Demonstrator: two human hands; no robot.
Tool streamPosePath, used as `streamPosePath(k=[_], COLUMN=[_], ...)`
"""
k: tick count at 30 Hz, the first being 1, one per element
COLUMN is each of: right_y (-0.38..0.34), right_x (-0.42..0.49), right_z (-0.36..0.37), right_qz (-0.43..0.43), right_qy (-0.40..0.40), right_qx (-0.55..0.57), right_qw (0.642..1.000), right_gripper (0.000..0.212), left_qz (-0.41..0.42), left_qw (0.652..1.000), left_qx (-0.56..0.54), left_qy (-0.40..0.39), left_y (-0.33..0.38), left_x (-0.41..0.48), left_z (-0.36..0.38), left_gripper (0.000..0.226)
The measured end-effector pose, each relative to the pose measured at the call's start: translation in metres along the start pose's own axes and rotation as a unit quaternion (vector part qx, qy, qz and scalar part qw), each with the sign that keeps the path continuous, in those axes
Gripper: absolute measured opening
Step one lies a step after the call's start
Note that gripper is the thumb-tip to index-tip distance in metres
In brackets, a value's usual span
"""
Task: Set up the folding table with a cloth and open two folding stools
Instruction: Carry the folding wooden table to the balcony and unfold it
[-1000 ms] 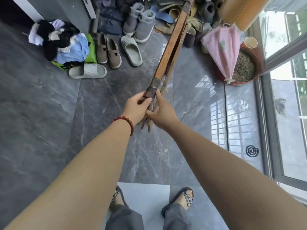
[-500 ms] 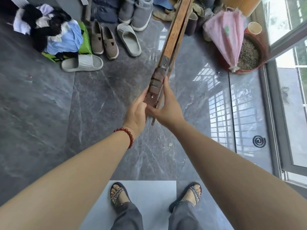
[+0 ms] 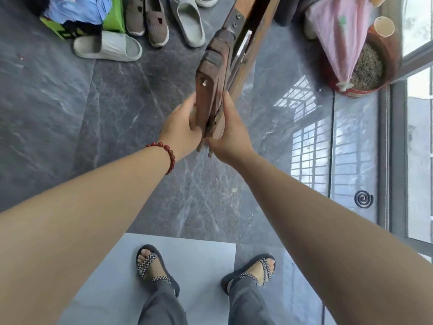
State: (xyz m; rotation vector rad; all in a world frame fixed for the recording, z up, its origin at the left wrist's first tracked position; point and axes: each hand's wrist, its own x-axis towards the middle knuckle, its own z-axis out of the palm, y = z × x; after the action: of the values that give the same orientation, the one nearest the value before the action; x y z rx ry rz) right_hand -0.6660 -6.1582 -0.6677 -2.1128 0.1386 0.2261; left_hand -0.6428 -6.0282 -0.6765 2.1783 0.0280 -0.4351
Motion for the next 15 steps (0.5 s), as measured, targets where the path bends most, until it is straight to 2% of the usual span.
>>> streamPosePath(k=[4, 8, 11, 15], right_y=[0.014, 0.043, 0.066, 0.089], right_x=[0.009, 0.014, 0.018, 0.03], right_z=[0.014, 0.04, 0.058, 0.076], right_qz=[0.0, 0.037, 0.052, 0.047], right_qy=[0.02, 0.063, 0.067, 0.096], right_qx=[-0.016, -0.012, -0.017, -0.017], right_qw=[1.0, 0.997, 0.996, 0.994], right_gripper=[0.086, 0.084, 0.088, 0.091], left_qz=[0.022, 0.048, 0.077, 0.052], left_qw=[0.998, 0.998, 0.994, 0.994], left_qx=[0.055, 0.036, 0.06, 0.041], left_qy=[0.0, 0.004, 0.049, 0.084], left_y=[-0.003, -0.018, -0.039, -0.059], left_x=[0.011, 0.013, 0.017, 0.023], left_z=[-0.002, 0.008, 0.026, 0.047], left_gripper=[0.062, 0.06, 0.063, 0.069])
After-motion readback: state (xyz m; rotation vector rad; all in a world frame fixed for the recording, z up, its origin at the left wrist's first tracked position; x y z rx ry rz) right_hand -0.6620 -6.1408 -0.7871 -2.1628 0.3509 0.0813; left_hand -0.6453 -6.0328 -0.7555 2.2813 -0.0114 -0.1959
